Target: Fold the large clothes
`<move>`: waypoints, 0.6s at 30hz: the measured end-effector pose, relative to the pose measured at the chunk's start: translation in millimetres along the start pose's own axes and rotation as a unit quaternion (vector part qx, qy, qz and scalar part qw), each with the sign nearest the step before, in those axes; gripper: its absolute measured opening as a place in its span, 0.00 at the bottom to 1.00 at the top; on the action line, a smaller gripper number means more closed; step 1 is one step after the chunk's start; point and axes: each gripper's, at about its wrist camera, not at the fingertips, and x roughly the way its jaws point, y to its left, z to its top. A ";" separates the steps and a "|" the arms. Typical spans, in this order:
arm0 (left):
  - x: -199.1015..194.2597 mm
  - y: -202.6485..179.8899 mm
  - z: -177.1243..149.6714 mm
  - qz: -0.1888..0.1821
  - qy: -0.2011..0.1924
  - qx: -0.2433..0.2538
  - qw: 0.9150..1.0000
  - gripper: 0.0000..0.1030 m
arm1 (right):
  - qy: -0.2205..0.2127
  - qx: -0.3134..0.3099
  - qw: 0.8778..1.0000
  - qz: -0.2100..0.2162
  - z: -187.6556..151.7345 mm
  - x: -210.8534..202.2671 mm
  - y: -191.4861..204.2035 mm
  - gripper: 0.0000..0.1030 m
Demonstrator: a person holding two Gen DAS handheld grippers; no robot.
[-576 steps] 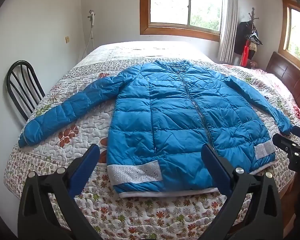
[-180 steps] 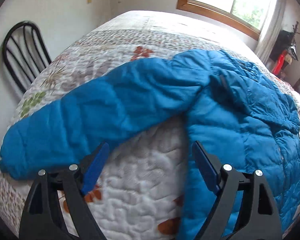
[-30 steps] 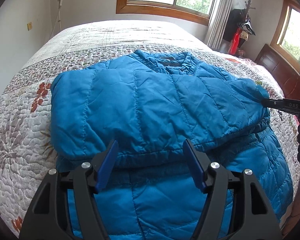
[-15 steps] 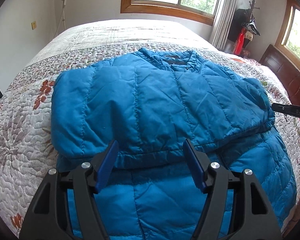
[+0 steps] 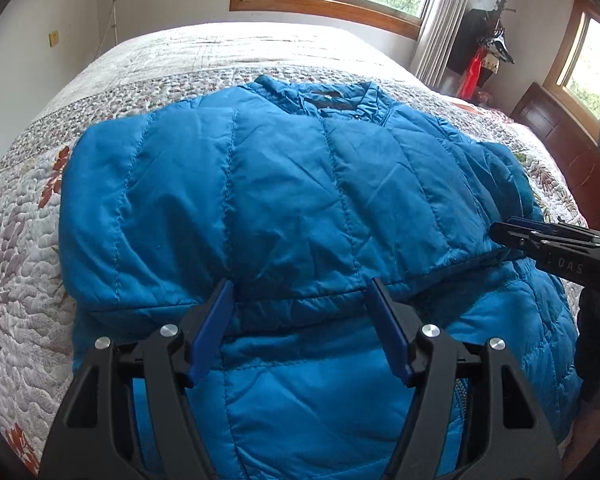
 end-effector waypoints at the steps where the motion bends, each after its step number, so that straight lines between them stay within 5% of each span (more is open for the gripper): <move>1: 2.4 1.0 -0.8 -0.002 0.003 -0.001 1.000 0.64 | 0.004 0.001 1.000 0.001 -1.4 4.0 -1.3 0.34; 10: 0.9 1.8 -5.9 0.015 -0.001 -0.006 1.000 0.37 | -0.009 -0.019 0.999 -0.029 -7.2 6.7 8.7 0.35; 13: -21.3 -6.7 -5.8 0.030 -0.035 0.015 0.999 0.16 | -0.017 -0.014 0.999 -0.023 -7.8 -2.9 8.5 0.35; 18: -30.4 -4.6 -3.9 -0.018 -0.035 -0.002 0.999 0.15 | -0.030 -0.008 0.999 0.007 -8.4 -20.9 8.3 0.35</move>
